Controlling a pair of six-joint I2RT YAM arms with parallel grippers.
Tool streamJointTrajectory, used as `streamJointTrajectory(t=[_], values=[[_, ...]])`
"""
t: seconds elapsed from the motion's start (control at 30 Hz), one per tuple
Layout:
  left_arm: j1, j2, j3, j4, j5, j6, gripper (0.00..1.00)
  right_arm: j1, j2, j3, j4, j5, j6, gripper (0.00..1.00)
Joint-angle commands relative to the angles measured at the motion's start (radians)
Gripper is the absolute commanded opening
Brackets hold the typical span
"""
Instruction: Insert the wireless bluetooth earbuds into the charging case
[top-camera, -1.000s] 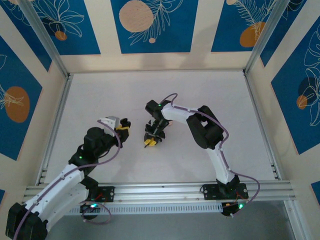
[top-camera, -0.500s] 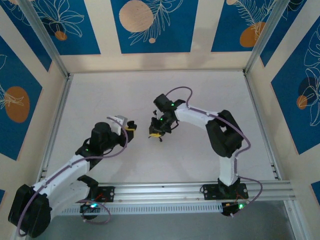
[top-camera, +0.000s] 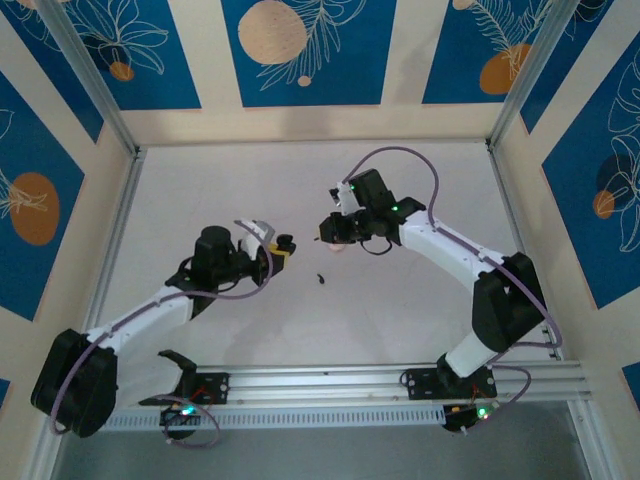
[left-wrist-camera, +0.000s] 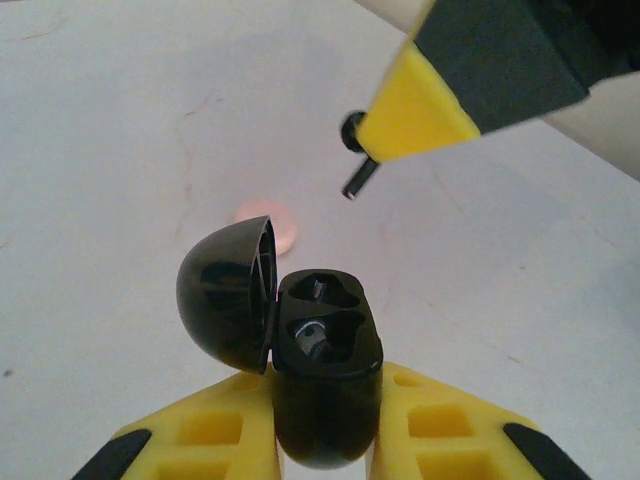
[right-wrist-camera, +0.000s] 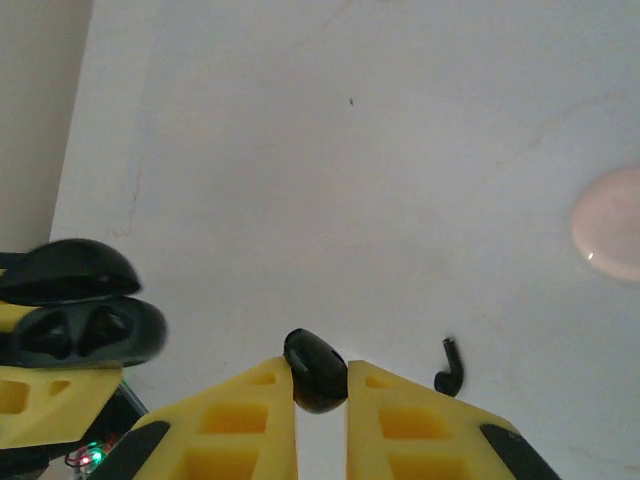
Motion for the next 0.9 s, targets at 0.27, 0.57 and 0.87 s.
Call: streamJointTrajectory(t=[0.27,0.57,0.87], values=[[0.01,0.107,0.087,0.109,0.201,0.12,0.21,-0.036,-0.142,-0.043,0.093,-0.057,-0.29,0.15],[0.01,0.182,0.11,0.21,0.325,0.142,0.21,-0.032,-0.167,0.001,0.06,-0.076,-0.441,0.15],[0.011,0.247,0.149,0.237,0.388,0.148,0.21,0.025,-0.2,0.019,-0.022,-0.044,-0.558,0.15]])
